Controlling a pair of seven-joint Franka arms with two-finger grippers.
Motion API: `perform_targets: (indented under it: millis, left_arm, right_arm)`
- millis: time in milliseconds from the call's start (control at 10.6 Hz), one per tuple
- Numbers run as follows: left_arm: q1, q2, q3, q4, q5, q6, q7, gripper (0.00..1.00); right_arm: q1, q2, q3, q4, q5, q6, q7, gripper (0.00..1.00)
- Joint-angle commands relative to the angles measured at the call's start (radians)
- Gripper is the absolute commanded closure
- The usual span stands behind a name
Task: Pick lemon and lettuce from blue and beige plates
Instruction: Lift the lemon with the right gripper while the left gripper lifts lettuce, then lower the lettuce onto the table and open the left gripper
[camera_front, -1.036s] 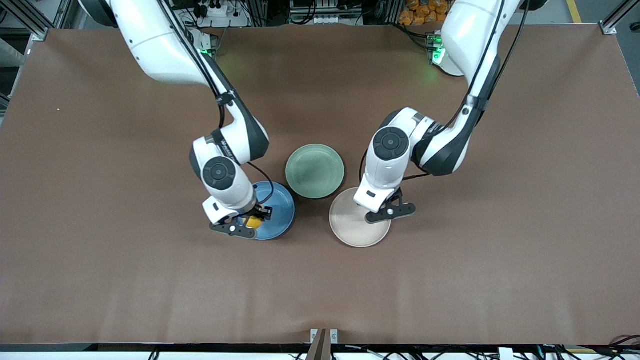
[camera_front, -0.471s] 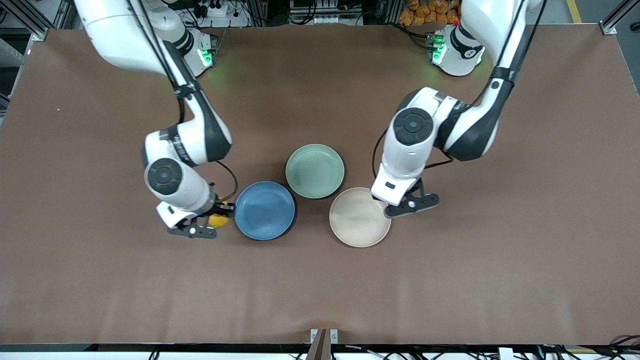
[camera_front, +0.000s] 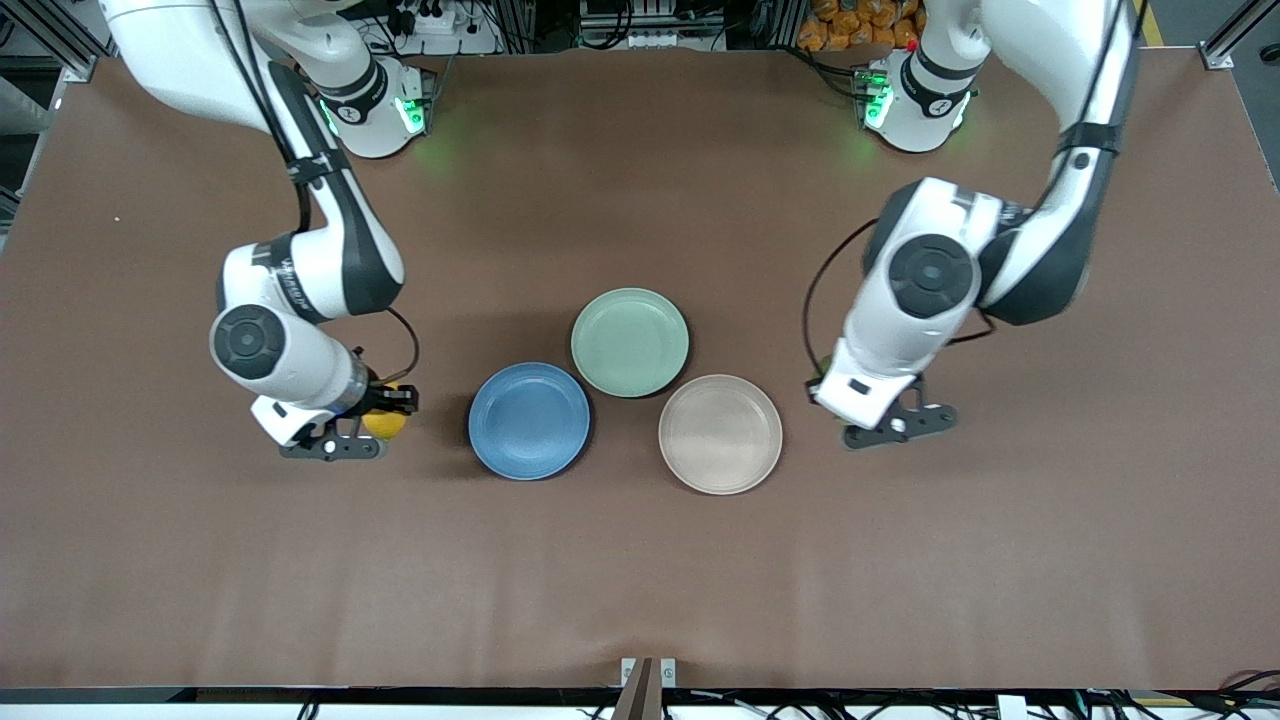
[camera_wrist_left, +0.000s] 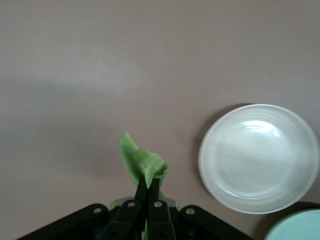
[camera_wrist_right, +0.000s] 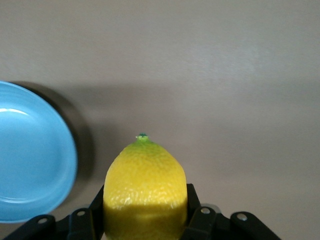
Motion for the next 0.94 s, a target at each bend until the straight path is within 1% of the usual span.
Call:
perform_targets:
  millis: [0,188,283,377,471,565,754,848]
  left_arm:
    - [0.077,-0.039,-0.004,-0.017,-0.026,-0.062,0.152,1.00]
    - [0.146,-0.042,-0.004,-0.019,-0.026,-0.085,0.258,1.00]
    - [0.177,-0.042,-0.003,-0.017,-0.026,-0.096,0.301,0.91]
    - [0.200,-0.039,-0.004,-0.017,-0.026,-0.096,0.341,0.11]
    - [0.222,-0.030,-0.004,-0.016,-0.029,-0.094,0.351,0.00]
    - [0.225,-0.026,-0.003,-0.016,-0.061,-0.093,0.345,0.00]
    - [0.231,-0.019,-0.003,-0.020,-0.076,-0.085,0.346,0.00]
    - [0.228,-0.022,-0.003,-0.031,-0.076,-0.085,0.345,0.00]
  right_arm:
    - [-0.052,-0.084,0.015,-0.093,-0.005,0.016,-0.068,0.59]
    - [-0.099,-0.101,0.014,-0.125,-0.005,0.016,-0.138,0.59]
    - [-0.130,-0.107,0.011,-0.142,-0.005,0.018,-0.182,0.59]
    - [-0.150,-0.112,0.008,-0.145,-0.005,0.013,-0.212,0.58]
    - [-0.161,-0.114,0.006,-0.146,-0.005,0.010,-0.229,0.58]
    - [-0.164,-0.115,-0.010,-0.157,-0.005,0.013,-0.256,0.58]
    - [-0.173,-0.114,-0.044,-0.188,-0.005,0.032,-0.344,0.58]
    - [-0.179,-0.117,-0.046,-0.229,-0.005,0.083,-0.352,0.58]
